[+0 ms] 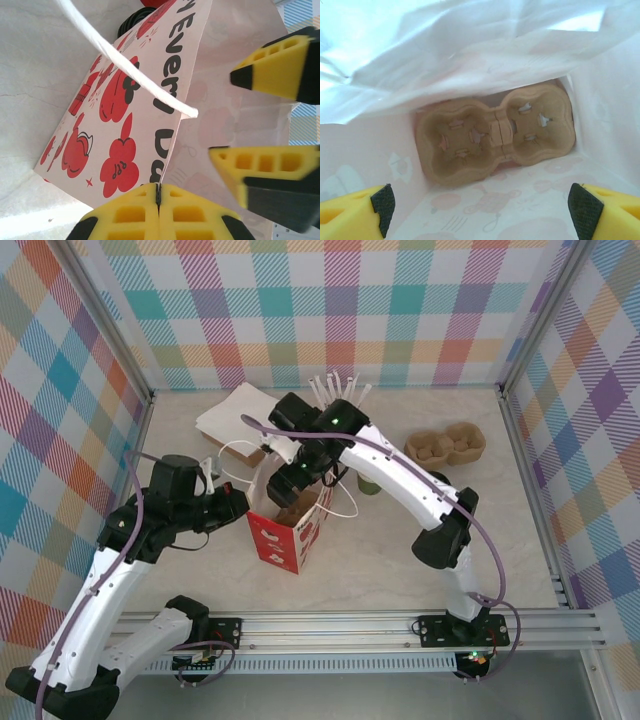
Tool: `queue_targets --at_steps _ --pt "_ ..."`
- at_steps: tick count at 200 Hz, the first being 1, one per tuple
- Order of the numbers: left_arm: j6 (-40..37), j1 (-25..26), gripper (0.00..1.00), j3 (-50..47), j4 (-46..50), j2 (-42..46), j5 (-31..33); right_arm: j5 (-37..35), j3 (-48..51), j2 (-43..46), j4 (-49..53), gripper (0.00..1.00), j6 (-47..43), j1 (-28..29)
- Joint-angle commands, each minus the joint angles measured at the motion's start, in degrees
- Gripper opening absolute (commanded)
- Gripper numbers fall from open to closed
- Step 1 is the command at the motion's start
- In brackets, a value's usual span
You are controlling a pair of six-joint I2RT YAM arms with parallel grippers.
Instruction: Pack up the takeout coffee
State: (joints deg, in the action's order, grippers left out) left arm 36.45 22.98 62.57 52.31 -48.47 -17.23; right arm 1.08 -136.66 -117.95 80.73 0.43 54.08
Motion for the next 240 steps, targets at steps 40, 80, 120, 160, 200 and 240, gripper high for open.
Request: queue_targets --at_steps 40,80,120,160,200,240 --pt "0.7 1.2 0.22 -0.4 -0.7 0.7 1.3 0.6 -4.9 7.0 0.7 0.89 6.7 -2.2" --pt "-1.7 1.2 0.53 2.6 2.3 0.3 3.4 -0.4 1.1 14.9 -5.4 0.87 10.1 -4.2" --pt "-3.4 1.2 0.73 6.3 5.9 0.4 7.8 -0.7 9.1 22.6 -10.2 0.89 12.1 -6.0" --pt "-5.5 1.1 0.82 11.5 10.1 0.2 12.0 -0.7 17.7 30.6 -14.3 0.96 14.2 -8.6" --pt "-10.2 1.2 0.83 18.4 13.8 -1.6 12.3 -0.9 24.4 37.8 -14.5 1.00 15.3 -14.0" --pt "-16.9 1.2 0.81 26.8 17.7 -5.8 12.2 -0.2 32.0 44.1 -14.1 1.00 16.2 -20.7"
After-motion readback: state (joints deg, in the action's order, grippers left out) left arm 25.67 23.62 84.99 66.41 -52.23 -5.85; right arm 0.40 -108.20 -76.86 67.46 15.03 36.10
